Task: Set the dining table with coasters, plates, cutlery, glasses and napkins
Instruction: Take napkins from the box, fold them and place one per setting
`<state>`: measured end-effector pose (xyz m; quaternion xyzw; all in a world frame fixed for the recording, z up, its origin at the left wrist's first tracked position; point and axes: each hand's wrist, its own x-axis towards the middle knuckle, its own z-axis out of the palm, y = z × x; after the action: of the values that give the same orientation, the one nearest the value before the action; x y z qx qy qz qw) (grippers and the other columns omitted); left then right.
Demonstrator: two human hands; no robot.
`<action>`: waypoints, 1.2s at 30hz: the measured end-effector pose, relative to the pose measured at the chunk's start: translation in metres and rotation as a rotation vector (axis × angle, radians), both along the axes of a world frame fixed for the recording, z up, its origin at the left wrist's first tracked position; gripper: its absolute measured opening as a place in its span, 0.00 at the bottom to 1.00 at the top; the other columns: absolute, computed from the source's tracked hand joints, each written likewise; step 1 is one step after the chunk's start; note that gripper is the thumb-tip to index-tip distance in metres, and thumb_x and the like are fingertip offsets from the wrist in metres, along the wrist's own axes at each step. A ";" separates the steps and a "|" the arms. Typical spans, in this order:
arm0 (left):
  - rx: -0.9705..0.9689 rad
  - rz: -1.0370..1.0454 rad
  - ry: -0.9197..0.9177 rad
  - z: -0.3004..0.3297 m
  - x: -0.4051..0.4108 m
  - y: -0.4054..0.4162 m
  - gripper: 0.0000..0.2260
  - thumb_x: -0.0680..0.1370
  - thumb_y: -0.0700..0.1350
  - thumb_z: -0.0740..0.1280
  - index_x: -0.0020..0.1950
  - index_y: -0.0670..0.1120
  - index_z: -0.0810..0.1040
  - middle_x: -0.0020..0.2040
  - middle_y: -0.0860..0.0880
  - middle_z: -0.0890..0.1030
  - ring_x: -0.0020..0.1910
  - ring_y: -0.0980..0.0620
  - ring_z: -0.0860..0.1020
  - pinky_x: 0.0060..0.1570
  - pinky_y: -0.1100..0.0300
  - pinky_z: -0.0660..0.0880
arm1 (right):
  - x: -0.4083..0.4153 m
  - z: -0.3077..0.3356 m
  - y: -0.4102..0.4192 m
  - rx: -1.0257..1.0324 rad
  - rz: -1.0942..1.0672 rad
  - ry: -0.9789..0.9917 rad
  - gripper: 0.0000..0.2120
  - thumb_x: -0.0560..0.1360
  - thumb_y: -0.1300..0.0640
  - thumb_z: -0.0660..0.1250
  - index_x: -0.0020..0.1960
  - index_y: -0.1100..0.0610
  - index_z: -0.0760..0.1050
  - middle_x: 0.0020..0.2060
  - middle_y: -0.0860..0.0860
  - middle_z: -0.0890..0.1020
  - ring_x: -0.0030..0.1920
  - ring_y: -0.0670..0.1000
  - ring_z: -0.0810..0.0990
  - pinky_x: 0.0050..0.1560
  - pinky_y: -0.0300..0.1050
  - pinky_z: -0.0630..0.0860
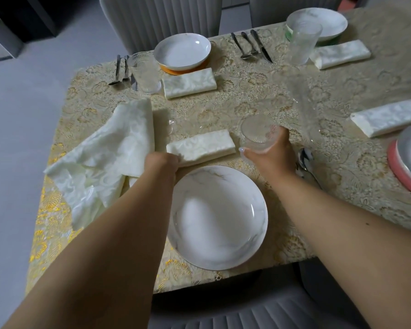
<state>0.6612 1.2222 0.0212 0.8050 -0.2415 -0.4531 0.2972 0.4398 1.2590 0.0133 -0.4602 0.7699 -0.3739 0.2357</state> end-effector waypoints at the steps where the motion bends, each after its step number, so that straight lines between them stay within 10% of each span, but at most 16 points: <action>1: 0.019 -0.003 0.005 0.000 0.003 0.002 0.17 0.68 0.42 0.79 0.49 0.37 0.76 0.45 0.40 0.80 0.43 0.41 0.81 0.42 0.46 0.82 | 0.000 0.000 -0.001 -0.003 0.001 -0.001 0.42 0.61 0.46 0.79 0.68 0.56 0.63 0.62 0.51 0.75 0.60 0.54 0.75 0.53 0.42 0.71; 28: 0.041 -0.195 -0.329 -0.003 0.005 0.031 0.19 0.72 0.52 0.74 0.54 0.38 0.78 0.52 0.40 0.81 0.53 0.40 0.79 0.51 0.53 0.75 | -0.011 0.013 0.001 0.096 0.133 0.027 0.46 0.62 0.45 0.79 0.71 0.57 0.60 0.64 0.53 0.72 0.63 0.53 0.72 0.57 0.42 0.69; 36: -0.059 -0.242 -0.662 0.013 0.001 0.040 0.24 0.76 0.59 0.66 0.56 0.38 0.77 0.56 0.37 0.78 0.58 0.36 0.75 0.56 0.50 0.71 | -0.063 0.017 0.078 0.304 0.101 0.234 0.04 0.74 0.55 0.68 0.44 0.56 0.77 0.45 0.53 0.82 0.45 0.55 0.79 0.41 0.42 0.71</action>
<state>0.6617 1.2620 0.0339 0.8649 -0.4315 -0.1922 0.1698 0.3770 1.3371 0.0298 -0.4979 0.8155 -0.1849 0.2298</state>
